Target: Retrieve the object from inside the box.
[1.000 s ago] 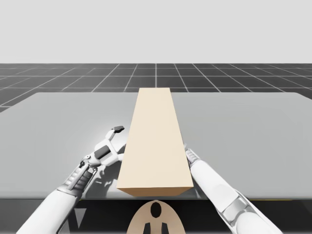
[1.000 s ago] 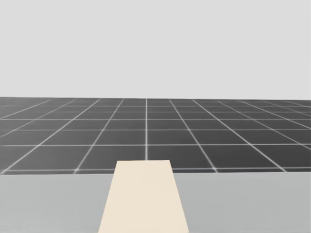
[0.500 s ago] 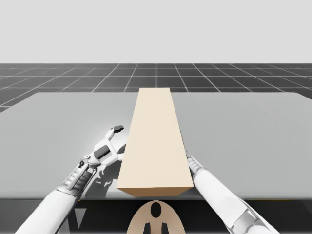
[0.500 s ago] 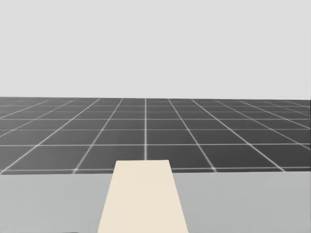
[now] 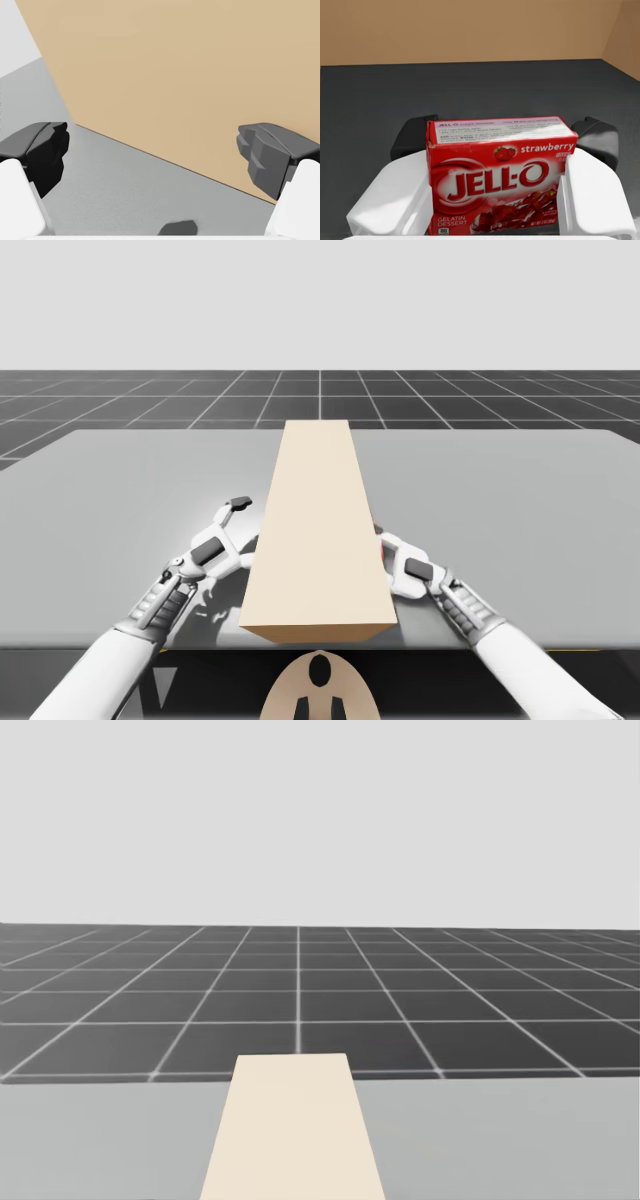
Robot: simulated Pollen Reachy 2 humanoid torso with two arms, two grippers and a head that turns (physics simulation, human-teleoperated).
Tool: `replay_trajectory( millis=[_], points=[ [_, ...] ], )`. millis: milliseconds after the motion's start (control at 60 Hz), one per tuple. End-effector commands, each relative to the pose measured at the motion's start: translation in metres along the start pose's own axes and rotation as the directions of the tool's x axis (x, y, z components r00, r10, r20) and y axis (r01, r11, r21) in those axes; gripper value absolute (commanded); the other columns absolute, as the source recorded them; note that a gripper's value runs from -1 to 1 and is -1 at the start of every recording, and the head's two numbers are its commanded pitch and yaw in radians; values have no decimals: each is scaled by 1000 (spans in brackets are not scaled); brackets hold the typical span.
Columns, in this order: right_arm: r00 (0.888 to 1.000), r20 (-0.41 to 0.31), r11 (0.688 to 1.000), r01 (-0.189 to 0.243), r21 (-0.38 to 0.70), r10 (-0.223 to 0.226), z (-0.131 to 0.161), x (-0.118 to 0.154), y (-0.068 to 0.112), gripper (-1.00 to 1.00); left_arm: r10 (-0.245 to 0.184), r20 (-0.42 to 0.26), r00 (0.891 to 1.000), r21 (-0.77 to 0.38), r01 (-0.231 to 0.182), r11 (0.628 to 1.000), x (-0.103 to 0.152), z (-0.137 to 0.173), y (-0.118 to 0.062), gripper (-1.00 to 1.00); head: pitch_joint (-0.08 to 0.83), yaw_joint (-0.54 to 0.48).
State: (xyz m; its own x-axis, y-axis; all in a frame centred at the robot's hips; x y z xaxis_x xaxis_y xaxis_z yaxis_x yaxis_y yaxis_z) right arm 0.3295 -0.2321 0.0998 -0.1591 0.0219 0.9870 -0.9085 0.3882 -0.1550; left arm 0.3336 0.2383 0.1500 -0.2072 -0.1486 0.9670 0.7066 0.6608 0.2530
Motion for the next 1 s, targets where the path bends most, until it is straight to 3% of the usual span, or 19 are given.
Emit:
replay_trajectory(
  millis=[17, 200, 317, 483, 650, 717, 900, 917, 950, 967, 1000],
  points=[
    [996, 25, 995, -81, -62, 83, 59, 13, -29, 1000, 5, 6, 1000, 0, -5, 1000, 1, -3, -1, -1000, 44, -46],
    [990, 4, 977, -142, -159, 144, 91, 33, -51, 1000, 6, 6, 1000, 3, -6, 1000, 0, -2, 0, -1000, 37, -44],
    [978, 8, 946, -199, -257, 208, 109, 55, -66, 1000, 7, 4, 1000, 3, -7, 1000, 0, -2, 1, -1000, 36, -38],
    [957, 31, 852, -242, -464, 288, 138, 99, -93, 1000, 6, 0, 1000, 4, -6, 1000, -1, -3, 0, -1000, 39, -33],
    [941, 4, 758, -270, -594, 339, 158, 136, -109, 1000, 6, -2, 1000, 3, -6, 1000, -1, -3, 0, -1000, 37, -24],
    [936, 7, 734, -270, -624, 351, 161, 151, -114, 1000, 7, -3, 1000, 5, -7, 1000, -2, -3, 0, -1000, 37, -24],
    [910, 31, 684, -288, -670, 414, 157, 198, -115, 1000, 8, -5, 1000, 9, -8, 1000, -2, -3, 1, -1000, 36, -19],
    [902, 35, 672, -294, -680, 430, 156, 207, -114, 1000, 8, -6, 1000, 10, -8, 1000, -3, -3, 1, -1000, 36, -18],
    [900, 39, 670, -294, -682, 434, 155, 210, -114, 1000, 8, -7, 1000, 10, -8, 1000, -3, -3, 1, -1000, 36, -18],
    [891, 51, 659, -295, -691, 452, 154, 223, -111, 1000, 7, -8, 1000, 11, -7, 1000, -3, -3, 2, -1000, 36, -18],
    [883, 51, 648, -302, -699, 467, 153, 229, -110, 1000, 7, -8, 1000, 11, -7, 1000, -3, -3, 2, -1000, 36, -17]
  ],
)
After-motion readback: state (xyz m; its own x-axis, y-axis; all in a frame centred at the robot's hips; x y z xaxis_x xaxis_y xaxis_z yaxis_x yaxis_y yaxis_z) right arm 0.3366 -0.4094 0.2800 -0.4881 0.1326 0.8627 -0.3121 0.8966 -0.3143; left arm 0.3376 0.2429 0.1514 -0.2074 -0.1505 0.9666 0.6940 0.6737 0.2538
